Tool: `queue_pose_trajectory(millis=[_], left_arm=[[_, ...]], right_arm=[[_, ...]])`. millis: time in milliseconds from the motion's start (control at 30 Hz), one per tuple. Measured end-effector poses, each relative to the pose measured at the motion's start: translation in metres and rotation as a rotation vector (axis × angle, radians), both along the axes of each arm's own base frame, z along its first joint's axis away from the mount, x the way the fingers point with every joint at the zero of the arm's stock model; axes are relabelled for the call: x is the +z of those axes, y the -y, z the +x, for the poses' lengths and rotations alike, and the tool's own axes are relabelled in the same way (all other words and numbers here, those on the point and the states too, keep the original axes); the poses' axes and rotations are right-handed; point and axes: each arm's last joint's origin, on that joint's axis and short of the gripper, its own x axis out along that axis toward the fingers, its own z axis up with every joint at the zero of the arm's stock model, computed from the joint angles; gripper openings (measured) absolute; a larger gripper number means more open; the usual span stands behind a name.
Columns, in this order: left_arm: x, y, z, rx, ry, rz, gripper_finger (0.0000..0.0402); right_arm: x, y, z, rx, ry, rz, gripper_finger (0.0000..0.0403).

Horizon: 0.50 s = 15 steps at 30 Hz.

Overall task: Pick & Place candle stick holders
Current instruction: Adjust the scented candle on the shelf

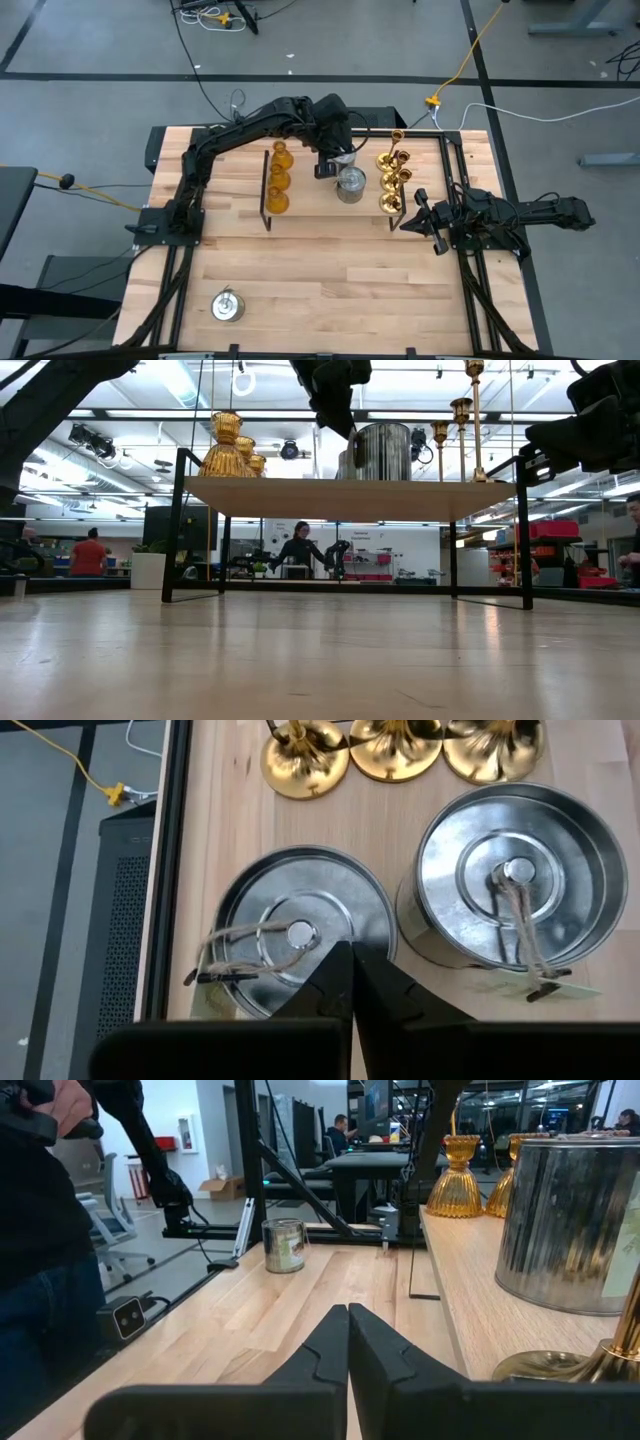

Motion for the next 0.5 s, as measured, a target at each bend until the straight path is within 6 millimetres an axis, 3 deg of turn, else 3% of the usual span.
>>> queue_pose_trajectory(millis=[500], left_arm=[[-0.0048,-0.0026,0.0003,-0.010,-0.019,-0.032,0.0004]], right_arm=[[0.0001,0.0000,0.0000,0.000,0.000,0.000,0.0013]])
